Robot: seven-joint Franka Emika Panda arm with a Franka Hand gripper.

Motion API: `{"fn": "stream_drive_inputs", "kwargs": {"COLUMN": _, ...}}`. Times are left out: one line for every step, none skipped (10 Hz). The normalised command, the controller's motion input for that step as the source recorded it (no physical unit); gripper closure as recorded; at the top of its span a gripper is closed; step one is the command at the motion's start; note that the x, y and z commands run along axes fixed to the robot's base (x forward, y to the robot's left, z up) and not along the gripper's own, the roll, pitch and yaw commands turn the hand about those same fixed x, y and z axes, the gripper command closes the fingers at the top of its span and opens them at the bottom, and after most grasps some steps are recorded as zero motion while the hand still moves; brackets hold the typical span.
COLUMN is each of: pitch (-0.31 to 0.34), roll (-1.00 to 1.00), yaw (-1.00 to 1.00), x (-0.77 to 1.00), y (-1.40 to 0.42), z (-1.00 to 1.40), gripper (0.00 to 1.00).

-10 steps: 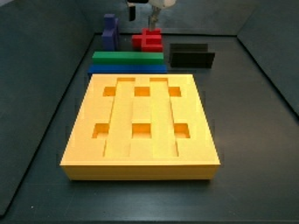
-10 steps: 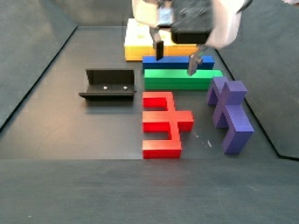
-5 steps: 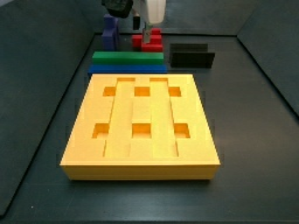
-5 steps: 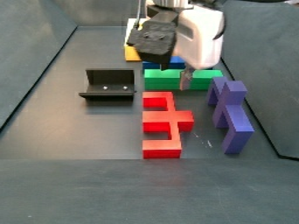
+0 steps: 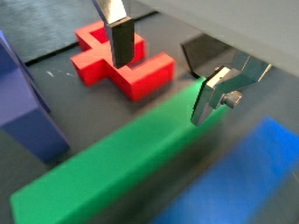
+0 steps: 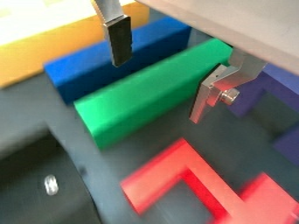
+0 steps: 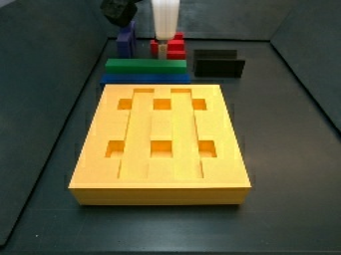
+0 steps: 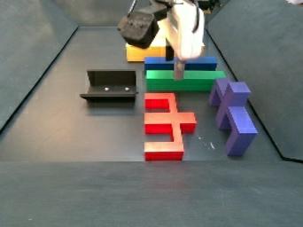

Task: Pick up the green object. Move up. Move to above the board. Insert the green object.
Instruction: Pick up the green object.

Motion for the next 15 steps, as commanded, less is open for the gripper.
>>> {"fn": "stream_drive_inputs", "kwargs": {"pitch": -0.060, "roll": 0.00, "yaw": -0.69, "x": -0.49, "y": 0.00, "z": -0.13, "gripper": 0.00}}
{"fn": "stream_drive_inputs", "kwargs": {"pitch": -0.077, "roll": -0.04, "yaw": -0.53, "x": -0.73, "y": 0.01, "z": -0.26, "gripper": 0.00}}
{"fn": "stream_drive_inputs", "kwargs": {"pitch": -0.131, "roll": -0.19, "yaw": -0.20, "x": -0.28, "y": 0.02, "z": -0.26, "gripper": 0.00}}
{"fn": "stream_drive_inputs", "kwargs": {"pitch": -0.133, "roll": -0.20, "yaw": 0.00, "x": -0.29, "y": -0.10, "z": -0.35, "gripper": 0.00}}
{"fn": "stream_drive_inputs", "kwargs": {"pitch": -0.136, "roll": -0.19, "yaw": 0.01, "x": -0.19, "y": -0.05, "z": -0.40, "gripper": 0.00}}
{"fn": "stream_drive_inputs", "kwargs": {"pitch": -0.127, "roll": -0.23, "yaw": 0.09, "x": -0.01, "y": 0.00, "z": -0.34, "gripper": 0.00}}
{"fn": "stream_drive_inputs", "kwargs": {"pitch": -0.160, "roll": -0.35, "yaw": 0.08, "x": -0.01, "y": 0.10, "z": -0.26, "gripper": 0.00}}
{"fn": "stream_drive_inputs", "kwargs": {"pitch": -0.159, "roll": -0.41, "yaw": 0.03, "x": 0.00, "y": 0.10, "z": -0.20, "gripper": 0.00}}
{"fn": "stream_drive_inputs", "kwargs": {"pitch": -0.147, "roll": -0.44, "yaw": 0.00, "x": 0.00, "y": 0.11, "z": -0.16, "gripper": 0.00}}
{"fn": "stream_drive_inputs", "kwargs": {"pitch": -0.146, "roll": -0.47, "yaw": 0.00, "x": 0.00, "y": 0.09, "z": -0.11, "gripper": 0.00}}
{"fn": "stream_drive_inputs", "kwargs": {"pitch": -0.127, "roll": -0.50, "yaw": -0.04, "x": 0.00, "y": 0.05, "z": -0.07, "gripper": 0.00}}
{"fn": "stream_drive_inputs", "kwargs": {"pitch": -0.130, "roll": -0.50, "yaw": -0.08, "x": 0.00, "y": 0.00, "z": -0.02, "gripper": 0.00}}
{"fn": "stream_drive_inputs", "kwargs": {"pitch": -0.151, "roll": -0.50, "yaw": -0.06, "x": -0.01, "y": 0.02, "z": -0.02, "gripper": 0.00}}
{"fn": "stream_drive_inputs", "kwargs": {"pitch": -0.140, "roll": -0.42, "yaw": 0.00, "x": -0.01, "y": 0.00, "z": -0.09, "gripper": 0.00}}
{"fn": "stream_drive_inputs", "kwargs": {"pitch": -0.111, "roll": -0.34, "yaw": 0.00, "x": 0.00, "y": 0.00, "z": -0.04, "gripper": 0.00}}
